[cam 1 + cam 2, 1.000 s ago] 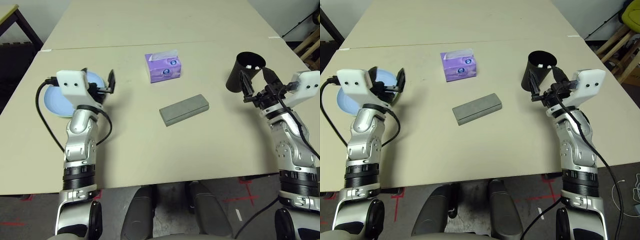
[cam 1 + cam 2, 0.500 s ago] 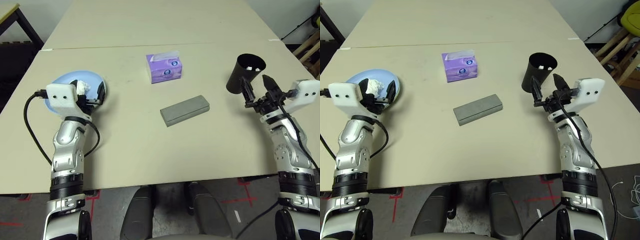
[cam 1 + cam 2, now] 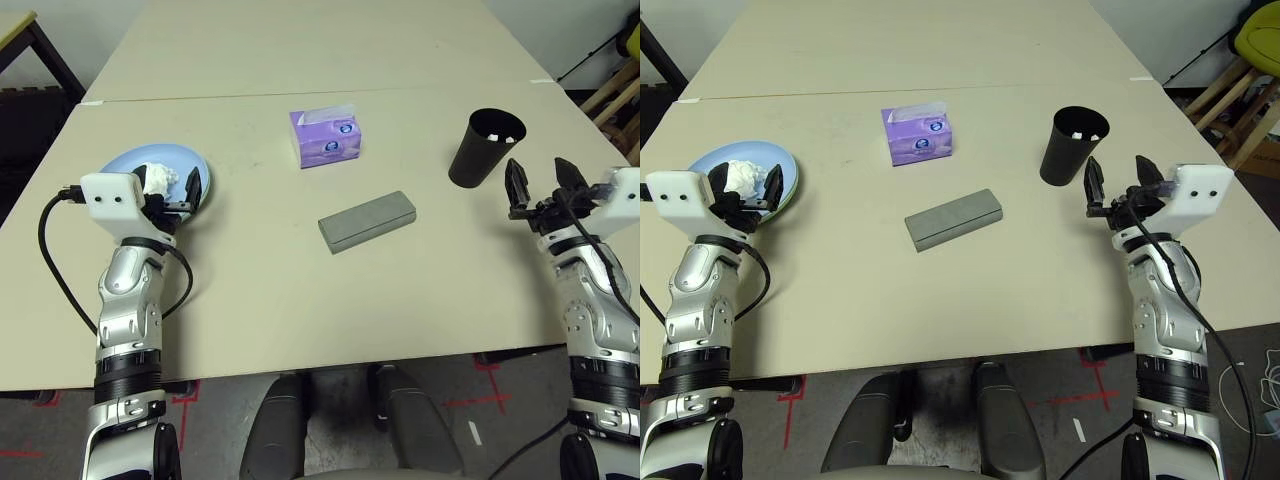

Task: Organize and tidy the items on the table.

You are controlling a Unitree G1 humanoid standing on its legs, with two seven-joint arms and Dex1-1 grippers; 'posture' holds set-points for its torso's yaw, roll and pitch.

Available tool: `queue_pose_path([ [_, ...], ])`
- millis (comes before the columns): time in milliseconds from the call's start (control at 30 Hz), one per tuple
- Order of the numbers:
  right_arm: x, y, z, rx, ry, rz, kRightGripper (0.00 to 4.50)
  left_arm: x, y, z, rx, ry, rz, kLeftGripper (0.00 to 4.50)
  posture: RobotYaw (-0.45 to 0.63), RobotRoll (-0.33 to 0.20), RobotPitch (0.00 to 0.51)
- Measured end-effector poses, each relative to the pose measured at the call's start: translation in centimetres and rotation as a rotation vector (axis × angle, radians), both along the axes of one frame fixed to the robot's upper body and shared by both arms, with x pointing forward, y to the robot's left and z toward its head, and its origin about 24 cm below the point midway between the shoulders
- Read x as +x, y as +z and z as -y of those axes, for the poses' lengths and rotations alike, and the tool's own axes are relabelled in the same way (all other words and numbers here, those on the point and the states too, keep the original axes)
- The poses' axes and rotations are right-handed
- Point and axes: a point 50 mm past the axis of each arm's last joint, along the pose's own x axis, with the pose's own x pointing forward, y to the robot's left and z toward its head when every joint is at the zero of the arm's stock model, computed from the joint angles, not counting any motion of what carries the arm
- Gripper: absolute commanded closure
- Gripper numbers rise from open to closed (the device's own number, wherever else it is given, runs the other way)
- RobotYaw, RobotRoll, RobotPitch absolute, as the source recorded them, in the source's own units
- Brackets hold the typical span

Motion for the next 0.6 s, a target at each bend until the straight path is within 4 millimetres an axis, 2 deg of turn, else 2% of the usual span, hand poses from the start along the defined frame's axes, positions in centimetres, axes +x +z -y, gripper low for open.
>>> queue_pose_path([
  [600,0.49,0.18,-0.07,-0.021,-0.035,-0.003,0.05,-0.39,-0.69,-0.3,-0.021,0.086,-0.005,0.0,0.02,0.0,0.165],
])
